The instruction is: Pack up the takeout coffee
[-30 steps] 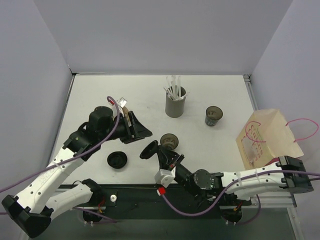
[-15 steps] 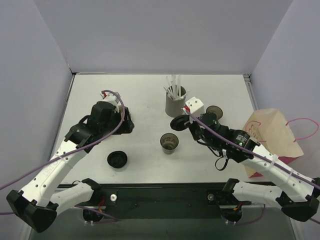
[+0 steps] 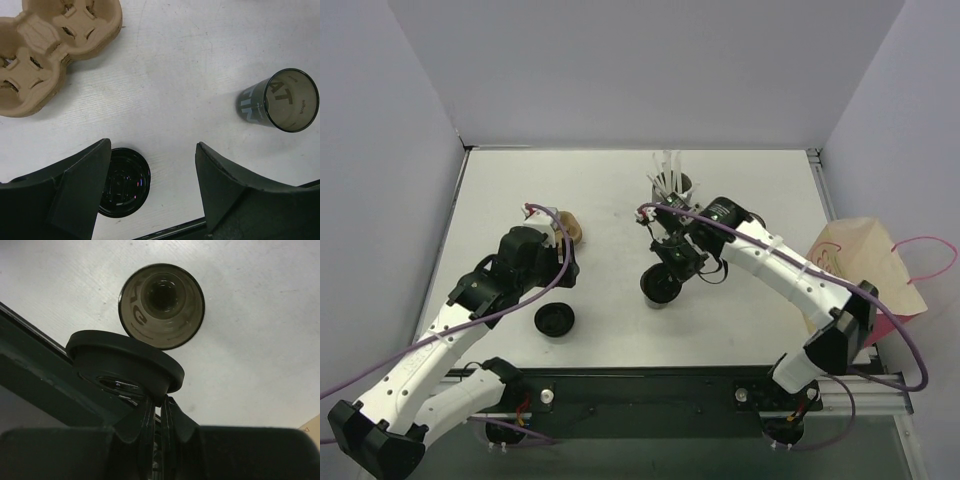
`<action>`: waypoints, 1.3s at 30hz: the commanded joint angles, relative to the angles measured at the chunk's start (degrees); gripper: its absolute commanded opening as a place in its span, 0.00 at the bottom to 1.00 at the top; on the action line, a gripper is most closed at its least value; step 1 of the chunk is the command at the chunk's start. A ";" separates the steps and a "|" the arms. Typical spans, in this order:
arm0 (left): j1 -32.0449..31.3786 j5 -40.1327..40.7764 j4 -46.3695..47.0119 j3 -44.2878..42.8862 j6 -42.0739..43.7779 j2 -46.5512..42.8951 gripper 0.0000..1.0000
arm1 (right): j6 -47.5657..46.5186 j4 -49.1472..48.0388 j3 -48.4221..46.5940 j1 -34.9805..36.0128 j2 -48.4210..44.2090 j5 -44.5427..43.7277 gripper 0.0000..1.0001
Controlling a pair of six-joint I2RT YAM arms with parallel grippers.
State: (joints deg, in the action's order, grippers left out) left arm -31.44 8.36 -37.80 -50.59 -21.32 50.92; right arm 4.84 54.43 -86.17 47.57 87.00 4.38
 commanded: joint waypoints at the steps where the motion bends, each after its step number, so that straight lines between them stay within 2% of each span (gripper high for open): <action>1: -0.20 1.13 2.65 -0.74 1.72 -0.64 0.78 | -1.41 11.12 -8.03 -0.64 7.82 5.19 0.00; 7: -0.29 0.78 2.65 -0.83 1.81 -1.26 0.78 | -3.61 17.10 -14.89 -2.22 17.66 7.48 0.00; 11: -0.29 0.69 2.56 -0.65 1.81 -1.87 0.78 | -4.14 19.91 -17.36 -3.01 20.13 7.75 0.02; 28: -0.20 0.25 2.56 -0.74 2.16 -1.70 0.78 | -4.31 25.99 -26.68 -5.91 27.69 5.64 0.04; 39: 0.06 0.08 2.73 -0.74 2.34 -2.14 0.78 | -4.31 26.25 -25.89 -7.23 29.45 5.37 0.08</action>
State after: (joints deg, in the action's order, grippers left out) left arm -31.44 8.71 -37.43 -50.59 -20.23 49.67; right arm 0.36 72.27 -111.09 40.91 115.31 11.60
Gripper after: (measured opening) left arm 0.777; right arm 0.081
